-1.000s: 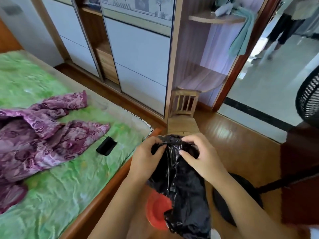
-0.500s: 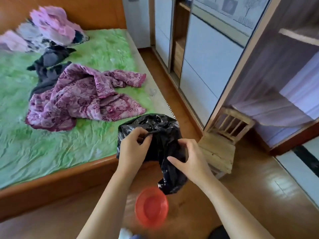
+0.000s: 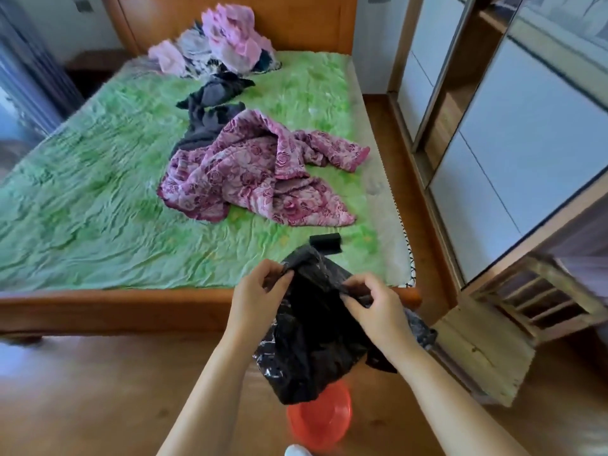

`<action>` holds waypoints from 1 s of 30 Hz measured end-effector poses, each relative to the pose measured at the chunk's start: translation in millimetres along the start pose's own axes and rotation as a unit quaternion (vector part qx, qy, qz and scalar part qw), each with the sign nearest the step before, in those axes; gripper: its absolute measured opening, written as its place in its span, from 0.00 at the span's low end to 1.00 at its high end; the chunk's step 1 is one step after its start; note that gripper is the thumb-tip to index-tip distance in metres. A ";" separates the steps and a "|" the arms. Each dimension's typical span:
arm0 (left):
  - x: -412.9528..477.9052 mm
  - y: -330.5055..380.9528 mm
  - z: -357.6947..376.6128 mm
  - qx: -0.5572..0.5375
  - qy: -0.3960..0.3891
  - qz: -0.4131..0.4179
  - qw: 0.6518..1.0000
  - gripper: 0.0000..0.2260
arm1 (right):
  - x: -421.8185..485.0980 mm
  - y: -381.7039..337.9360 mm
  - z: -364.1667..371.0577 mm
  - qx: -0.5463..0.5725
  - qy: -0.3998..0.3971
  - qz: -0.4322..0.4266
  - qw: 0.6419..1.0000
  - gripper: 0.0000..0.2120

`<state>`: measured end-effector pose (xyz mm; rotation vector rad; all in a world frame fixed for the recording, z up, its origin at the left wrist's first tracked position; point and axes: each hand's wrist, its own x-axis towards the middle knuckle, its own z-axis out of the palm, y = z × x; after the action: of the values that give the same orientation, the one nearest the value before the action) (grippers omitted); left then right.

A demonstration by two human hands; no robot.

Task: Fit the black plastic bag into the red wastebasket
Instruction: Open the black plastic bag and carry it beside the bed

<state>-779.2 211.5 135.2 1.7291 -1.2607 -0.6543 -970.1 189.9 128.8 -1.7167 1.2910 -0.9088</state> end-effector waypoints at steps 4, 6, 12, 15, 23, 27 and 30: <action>19.9 -21.2 -30.2 0.016 0.015 -0.038 0.999 0.09 | 34.0 -13.0 19.8 -0.016 -0.049 -0.012 0.999 0.12; 23.4 -25.6 -44.3 0.070 0.046 -0.018 0.996 0.08 | 49.2 -18.5 30.8 -0.018 -0.063 -0.021 0.998 0.12; 11.0 -17.4 -70.3 0.118 0.214 0.080 0.966 0.07 | 88.8 -45.8 75.5 0.019 -0.110 -0.041 0.993 0.11; 10.7 -14.8 -67.2 0.044 0.184 0.030 0.982 0.11 | 107.4 -59.7 98.9 0.042 -0.166 -0.060 0.983 0.09; 15.9 -4.4 -38.1 0.023 0.251 -0.061 0.966 0.22 | 164.6 -90.4 138.2 0.098 -0.288 -0.147 0.941 0.10; 22.8 12.9 -13.2 0.014 0.306 -0.118 0.945 0.26 | 184.1 -96.0 144.4 0.145 -0.339 -0.153 0.917 0.07; 25.4 23.6 6.0 0.021 0.344 -0.137 0.929 0.24 | 192.6 -98.0 147.9 0.167 -0.374 -0.149 0.900 0.08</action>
<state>-786.4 183.3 154.9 1.9453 -0.5514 -0.1287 -755.9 44.7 168.7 -1.7426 0.3474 -0.4921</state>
